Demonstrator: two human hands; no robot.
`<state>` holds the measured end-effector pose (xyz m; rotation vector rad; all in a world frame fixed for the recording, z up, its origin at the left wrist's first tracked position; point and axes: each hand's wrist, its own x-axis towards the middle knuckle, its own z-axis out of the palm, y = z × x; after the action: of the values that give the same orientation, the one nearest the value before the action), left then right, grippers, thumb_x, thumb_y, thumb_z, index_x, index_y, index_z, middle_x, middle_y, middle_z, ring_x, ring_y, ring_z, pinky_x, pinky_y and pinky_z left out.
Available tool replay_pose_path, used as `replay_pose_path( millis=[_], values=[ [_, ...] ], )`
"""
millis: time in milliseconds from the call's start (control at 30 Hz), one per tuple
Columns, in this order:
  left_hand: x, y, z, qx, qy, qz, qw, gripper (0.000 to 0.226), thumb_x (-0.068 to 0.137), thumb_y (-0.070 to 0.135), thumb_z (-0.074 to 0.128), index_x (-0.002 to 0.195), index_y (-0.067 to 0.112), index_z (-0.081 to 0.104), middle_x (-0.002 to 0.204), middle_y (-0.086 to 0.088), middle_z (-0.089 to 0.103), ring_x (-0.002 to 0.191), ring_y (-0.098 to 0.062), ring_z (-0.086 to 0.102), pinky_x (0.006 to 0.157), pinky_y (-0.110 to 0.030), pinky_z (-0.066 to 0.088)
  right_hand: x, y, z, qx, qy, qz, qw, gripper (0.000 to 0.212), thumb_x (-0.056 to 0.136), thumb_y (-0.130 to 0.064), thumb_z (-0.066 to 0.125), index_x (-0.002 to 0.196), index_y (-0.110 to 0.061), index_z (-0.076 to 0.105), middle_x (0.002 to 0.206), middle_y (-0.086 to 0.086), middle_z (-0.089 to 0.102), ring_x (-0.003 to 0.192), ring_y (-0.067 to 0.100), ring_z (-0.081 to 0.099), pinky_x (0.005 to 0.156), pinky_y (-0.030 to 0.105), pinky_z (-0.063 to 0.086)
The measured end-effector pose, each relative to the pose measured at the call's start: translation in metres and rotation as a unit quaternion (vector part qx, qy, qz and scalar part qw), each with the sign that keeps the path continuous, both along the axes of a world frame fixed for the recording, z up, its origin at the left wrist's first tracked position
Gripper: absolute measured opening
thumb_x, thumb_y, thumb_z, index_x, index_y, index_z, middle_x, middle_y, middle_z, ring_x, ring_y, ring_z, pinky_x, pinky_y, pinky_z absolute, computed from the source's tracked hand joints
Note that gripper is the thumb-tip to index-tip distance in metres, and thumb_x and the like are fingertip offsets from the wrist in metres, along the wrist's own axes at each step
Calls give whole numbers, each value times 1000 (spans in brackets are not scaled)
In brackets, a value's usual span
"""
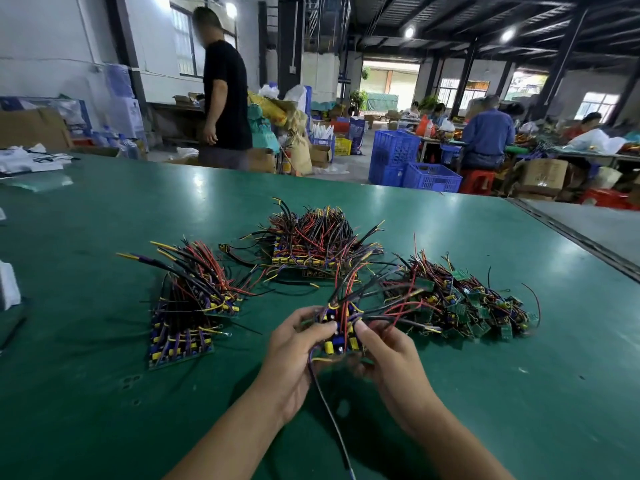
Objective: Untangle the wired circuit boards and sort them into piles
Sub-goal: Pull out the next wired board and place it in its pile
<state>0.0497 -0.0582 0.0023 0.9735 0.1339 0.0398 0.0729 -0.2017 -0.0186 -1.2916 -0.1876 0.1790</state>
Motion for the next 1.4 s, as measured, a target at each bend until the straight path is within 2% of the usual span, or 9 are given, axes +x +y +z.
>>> replay_pose_path(
  millis=[100,167,233,300,433,533,800,1067,1400],
  values=[
    [1,-3,-2,40,-3,9,999,27,74,3,72,100,3,66,90,-17,73,73,-26,71,61,-34,60,4,-2,-2,-1,5,-21,1000,18,66,-37,79,70,-22,70,82,12,64,73,25,63,59,32,52],
    [0,-4,-3,51,1,9,999,36,66,12,75,99,4,65,92,-19,73,75,-28,71,62,-35,61,6,-4,-3,-11,0,-28,1000,32,65,-40,86,74,-13,71,83,16,64,76,28,63,64,40,56],
    [0,-4,-4,67,6,12,998,41,64,16,77,101,1,65,95,-22,72,80,-32,71,67,-38,61,6,-3,-3,-40,-20,-29,999,50,65,-45,85,80,-1,67,86,20,63,80,32,61,76,58,54],
    [0,-3,-6,83,12,12,996,43,63,18,78,100,0,67,97,-22,72,83,-32,70,72,-40,61,4,-3,-3,-47,-31,-27,998,56,66,-46,84,84,3,66,88,23,64,84,35,62,82,63,51],
    [-1,-2,-7,98,13,-4,995,38,61,19,79,93,0,73,96,-25,72,80,-33,70,70,-40,60,6,-6,-3,-70,-43,-8,997,43,70,-44,80,92,-7,73,100,19,73,94,34,69,77,46,59],
    [-1,0,-6,80,21,-29,996,31,60,16,79,86,1,76,93,-25,72,75,-31,71,65,-37,61,7,-9,-2,-62,-43,9,997,33,75,-38,73,92,-10,75,98,16,74,89,28,71,70,33,57],
    [-1,2,-3,37,29,-67,997,44,58,9,79,96,-11,70,96,-31,69,66,-30,69,57,-35,60,6,-13,8,70,8,84,994,20,82,-12,65,91,5,72,95,26,71,77,29,71,66,38,60],
    [0,3,-3,15,8,-78,997,15,64,3,73,78,0,76,78,-19,72,61,-24,70,52,-28,56,4,-10,5,133,30,119,983,22,84,-14,67,97,3,74,102,24,72,87,29,72,76,39,59],
    [-3,5,-2,13,-14,-83,996,13,65,0,70,78,-3,74,79,-19,72,61,-23,70,49,-24,54,2,-11,5,146,52,142,978,28,88,-15,64,104,6,70,104,24,71,88,28,73,73,33,59]
  ],
)
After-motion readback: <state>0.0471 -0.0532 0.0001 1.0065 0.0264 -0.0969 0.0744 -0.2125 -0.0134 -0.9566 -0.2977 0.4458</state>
